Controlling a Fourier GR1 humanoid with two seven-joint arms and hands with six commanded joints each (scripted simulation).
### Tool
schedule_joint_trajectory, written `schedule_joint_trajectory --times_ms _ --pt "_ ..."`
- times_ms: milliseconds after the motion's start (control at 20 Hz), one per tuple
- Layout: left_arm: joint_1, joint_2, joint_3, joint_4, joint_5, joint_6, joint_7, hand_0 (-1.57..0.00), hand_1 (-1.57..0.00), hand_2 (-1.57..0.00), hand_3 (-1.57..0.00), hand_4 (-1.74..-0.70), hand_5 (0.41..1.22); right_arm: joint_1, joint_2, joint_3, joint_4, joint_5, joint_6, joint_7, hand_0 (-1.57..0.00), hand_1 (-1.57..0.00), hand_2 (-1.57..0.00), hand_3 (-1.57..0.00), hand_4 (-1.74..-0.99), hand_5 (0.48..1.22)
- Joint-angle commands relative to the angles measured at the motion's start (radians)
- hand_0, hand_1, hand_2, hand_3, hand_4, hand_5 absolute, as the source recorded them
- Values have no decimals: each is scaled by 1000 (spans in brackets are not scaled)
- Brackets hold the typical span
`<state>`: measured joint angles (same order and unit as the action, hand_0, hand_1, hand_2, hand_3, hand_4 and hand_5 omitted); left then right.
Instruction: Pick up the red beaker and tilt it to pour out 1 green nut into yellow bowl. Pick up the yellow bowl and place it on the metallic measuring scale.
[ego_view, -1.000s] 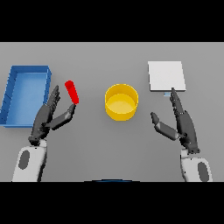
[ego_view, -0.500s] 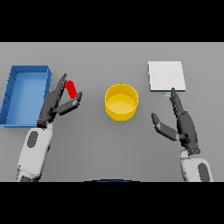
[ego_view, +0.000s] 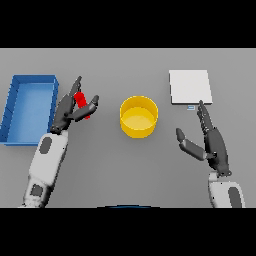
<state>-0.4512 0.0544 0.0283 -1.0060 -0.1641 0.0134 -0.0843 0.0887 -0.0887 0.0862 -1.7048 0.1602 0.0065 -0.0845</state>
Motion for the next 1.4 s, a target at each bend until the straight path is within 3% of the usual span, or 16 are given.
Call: schedule_joint_trajectory --times_ms 0,100,200,250,350,400,500,600,650,750,950,1200,1350 --pt "-6 -10 14 21 14 2 -39 1 1 1 1 -1270 700 5 -2 -3 1 -5 3 -6 1 1 1 1 -1244 643" --pt "-34 -24 40 80 32 9 -81 1 1 -6 1 -1303 719 9 -6 1 -14 1 3 -12 1 1 1 1 -1246 646" --pt "-56 -31 59 120 45 11 -114 -81 -94 -157 -133 -1364 761 9 1 5 -11 5 -3 1 1 1 1 1 -1242 645" --pt "-62 -36 67 130 49 20 -128 -207 -230 -287 -254 -1401 787 11 0 2 -7 2 -1 0 1 1 1 1 -1240 645" --pt "-78 -53 73 155 26 88 -120 -551 -588 -662 -728 -1471 943 16 -3 1 -12 1 2 -11 1 1 1 1 -1237 648" --pt "-90 -53 64 169 2 106 -126 -755 -783 -844 -884 -1519 999 4 0 -3 -8 -6 0 5 1 1 1 1 -1239 648" --pt "-90 -48 37 158 -37 121 -120 -1049 -1067 -1106 -1058 -1589 1079 -2 6 1 -5 -1 -4 12 1 1 1 1 -1239 648" --pt "-80 -48 32 153 -34 113 -144 -1237 -1248 -1273 -1154 -1636 1130 5 1 -2 -6 -4 -1 -9 1 1 1 1 -1242 650" --pt "-79 -48 35 153 -27 108 -140 -1304 -1313 -1333 -1237 -1597 1148 7 7 -1 -5 -15 5 -15 1 1 1 1 -1250 647" --pt "-86 -53 30 159 -35 115 -140 -1400 -1406 -1419 -1357 -1542 1174 -6 4 -4 2 -20 10 -2 1 1 1 1 -1255 644" --pt "-69 -60 64 89 68 38 -165 -1501 -1503 -1509 -1484 -1660 1150 7 12 7 3 3 -3 -20 1 1 1 1 -1246 644" --pt "-88 -27 47 5 92 3 -99 -1548 -1549 -1551 -1542 -1714 1132 5 -1 3 -6 8 -2 -24 1 1 1 1 -1227 647" --pt "-115 3 18 -8 65 -2 -65 -1556 -1557 -1558 -1553 -1724 1132 14 -1 15 -1 32 -8 -62 1 1 1 1 -1219 656"
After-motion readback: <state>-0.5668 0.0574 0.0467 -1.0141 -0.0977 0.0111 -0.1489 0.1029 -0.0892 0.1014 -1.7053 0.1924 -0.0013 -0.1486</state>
